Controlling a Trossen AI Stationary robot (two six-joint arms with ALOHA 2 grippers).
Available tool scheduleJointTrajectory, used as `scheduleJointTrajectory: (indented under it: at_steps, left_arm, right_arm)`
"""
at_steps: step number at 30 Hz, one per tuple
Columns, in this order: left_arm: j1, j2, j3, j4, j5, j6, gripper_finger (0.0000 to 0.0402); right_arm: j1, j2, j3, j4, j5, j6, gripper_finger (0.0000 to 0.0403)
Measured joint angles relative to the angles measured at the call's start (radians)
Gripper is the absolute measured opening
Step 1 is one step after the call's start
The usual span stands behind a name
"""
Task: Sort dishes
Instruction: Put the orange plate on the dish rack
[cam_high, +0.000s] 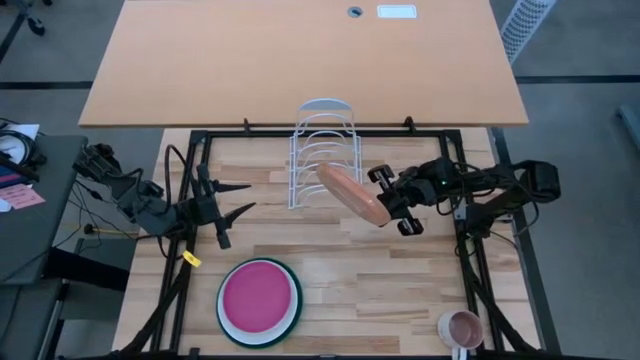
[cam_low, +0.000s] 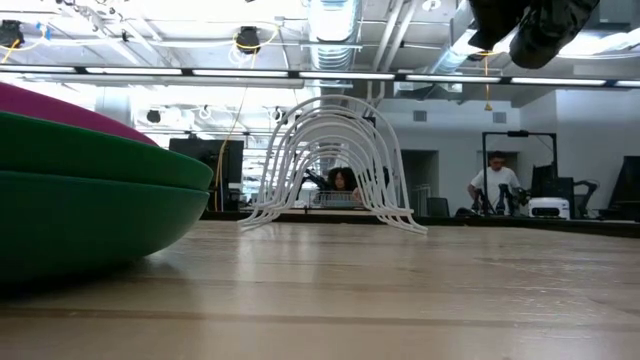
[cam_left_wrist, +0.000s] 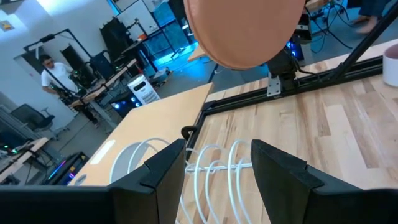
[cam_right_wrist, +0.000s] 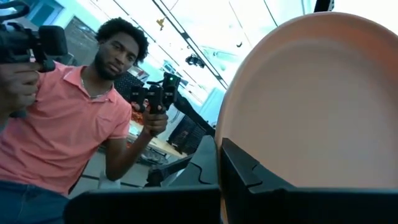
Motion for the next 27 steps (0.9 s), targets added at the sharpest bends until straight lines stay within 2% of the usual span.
scheduleJointTrajectory:
  at_steps: [8, 11, 13, 16, 19, 22, 27]
  left_arm:
    - [0.0, 0.0, 0.0, -0.001, 0.0, -0.006, 0.0178]
    - [0.0, 0.0, 0.0, -0.006, -0.001, -0.013, 0.0178]
    - [0.0, 0.0, 0.0, -0.008, -0.001, -0.016, 0.0178]
    - [0.0, 0.0, 0.0, -0.008, -0.001, -0.018, 0.0178]
    - [0.0, 0.0, 0.0, -0.009, -0.001, -0.023, 0.0178]
    - [0.0, 0.0, 0.0, -0.015, -0.001, -0.03, 0.0178]
    - [0.0, 0.0, 0.0, -0.04, -0.002, -0.059, 0.0178]
  right_arm:
    - [-0.041, 0.0, 0.0, -0.029, 0.091, -0.005, 0.0]
    - [-0.049, 0.0, 0.008, -0.027, 0.106, -0.059, 0.0]
    - [-0.051, 0.0, 0.023, -0.056, 0.107, -0.17, 0.0]
    - [-0.038, 0.0, 0.058, -0.199, 0.146, -0.401, 0.0]
    - [-0.024, 0.001, 0.109, -0.388, 0.269, -0.53, 0.0]
    - [-0.02, 0.0, 0.182, -0.611, 0.41, -0.592, 0.0]
    - [0.025, 0.001, 0.325, -1.005, 0.721, -0.64, 0.0]
